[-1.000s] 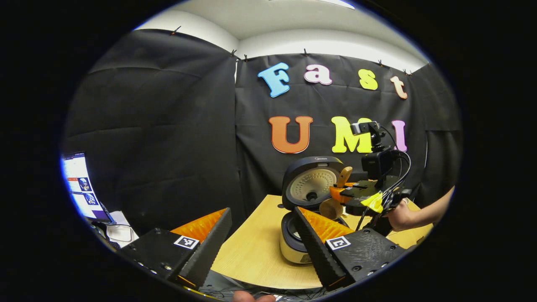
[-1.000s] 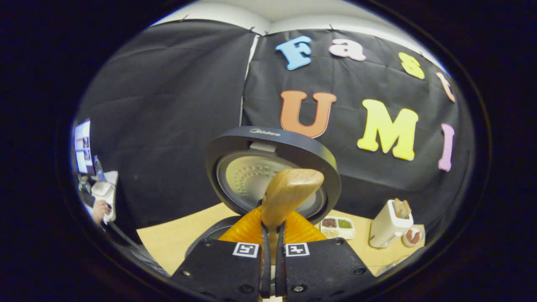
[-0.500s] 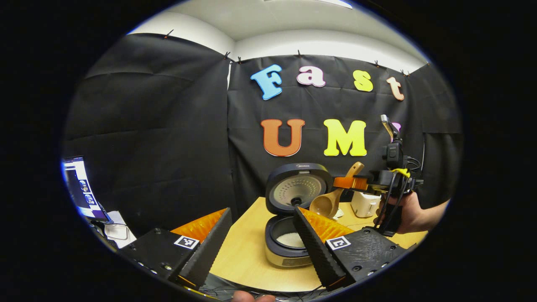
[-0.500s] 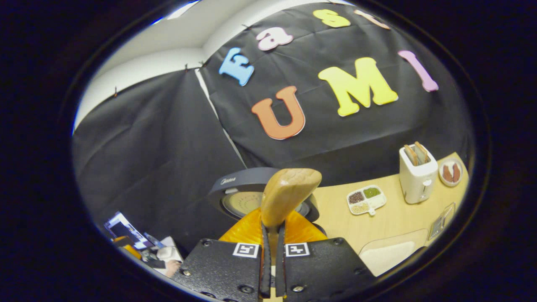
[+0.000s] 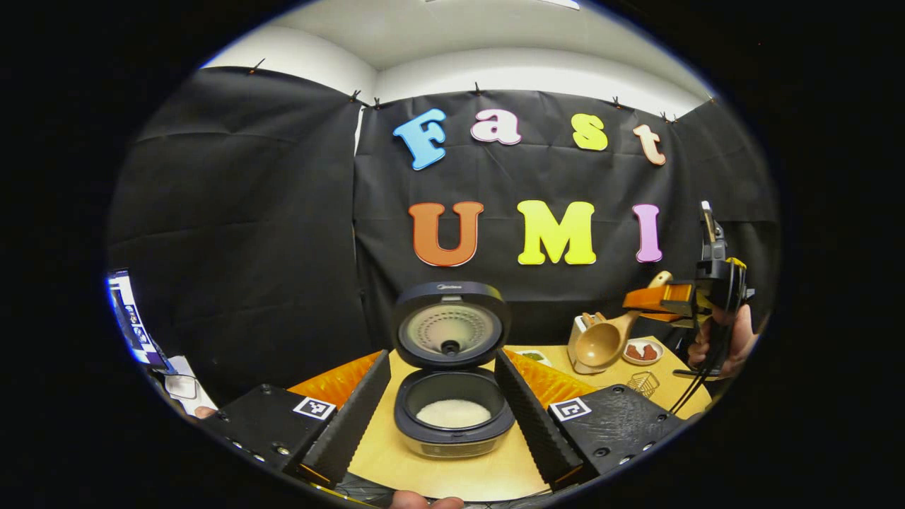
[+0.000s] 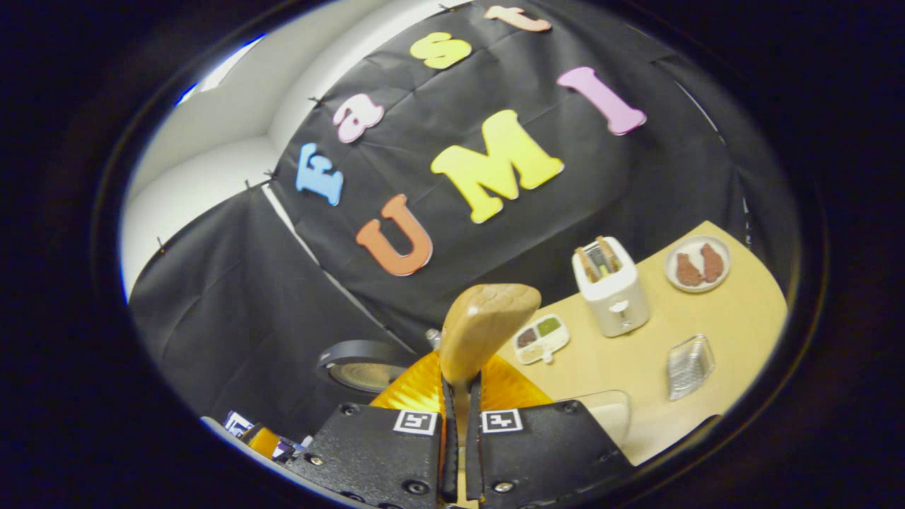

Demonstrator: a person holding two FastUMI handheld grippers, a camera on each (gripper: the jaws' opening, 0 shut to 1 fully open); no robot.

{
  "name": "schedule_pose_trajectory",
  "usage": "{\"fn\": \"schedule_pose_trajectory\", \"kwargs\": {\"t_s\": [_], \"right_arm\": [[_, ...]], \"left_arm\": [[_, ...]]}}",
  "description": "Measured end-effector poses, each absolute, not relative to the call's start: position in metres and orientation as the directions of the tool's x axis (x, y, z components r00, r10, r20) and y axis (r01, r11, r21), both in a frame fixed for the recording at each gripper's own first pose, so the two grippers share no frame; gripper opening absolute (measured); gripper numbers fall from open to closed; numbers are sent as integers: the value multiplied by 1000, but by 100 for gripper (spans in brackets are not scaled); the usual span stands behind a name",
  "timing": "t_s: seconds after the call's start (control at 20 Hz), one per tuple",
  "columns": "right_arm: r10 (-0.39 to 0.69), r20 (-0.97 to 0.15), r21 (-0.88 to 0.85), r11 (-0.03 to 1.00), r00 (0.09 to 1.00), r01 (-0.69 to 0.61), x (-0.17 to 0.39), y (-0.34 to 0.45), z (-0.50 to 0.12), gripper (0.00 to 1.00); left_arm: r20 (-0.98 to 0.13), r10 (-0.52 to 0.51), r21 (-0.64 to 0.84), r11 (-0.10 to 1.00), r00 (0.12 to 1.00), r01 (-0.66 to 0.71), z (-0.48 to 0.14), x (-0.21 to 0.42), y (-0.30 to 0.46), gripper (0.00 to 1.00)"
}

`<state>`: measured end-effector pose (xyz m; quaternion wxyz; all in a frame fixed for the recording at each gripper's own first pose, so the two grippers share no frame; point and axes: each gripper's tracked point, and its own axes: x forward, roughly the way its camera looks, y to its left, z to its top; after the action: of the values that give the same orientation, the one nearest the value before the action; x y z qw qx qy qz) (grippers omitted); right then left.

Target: Close the left gripper, press the button to open the rice cooker; take a wooden spoon from the chopstick holder with the right hand, scoop a spoonful of rice and pour it into the rice cooker, then put the wooden spoon back into the chopstick holder.

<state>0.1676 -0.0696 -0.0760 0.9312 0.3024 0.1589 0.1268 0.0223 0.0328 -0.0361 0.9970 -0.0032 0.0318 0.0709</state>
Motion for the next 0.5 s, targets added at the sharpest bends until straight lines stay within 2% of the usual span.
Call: {"fn": "schedule_pose_trajectory", "kwargs": {"t_s": [0.3, 0.5], "right_arm": [[106, -306, 590, 801, 946, 101, 155, -236, -130, 10], [43, -366, 612, 764, 930, 205, 170, -291, -174, 10]], "left_arm": [[-81, 84, 8, 996, 993, -84, -44, 45, -20, 95], [-95, 87, 11, 996, 992, -86, -47, 50, -37, 95]]}}
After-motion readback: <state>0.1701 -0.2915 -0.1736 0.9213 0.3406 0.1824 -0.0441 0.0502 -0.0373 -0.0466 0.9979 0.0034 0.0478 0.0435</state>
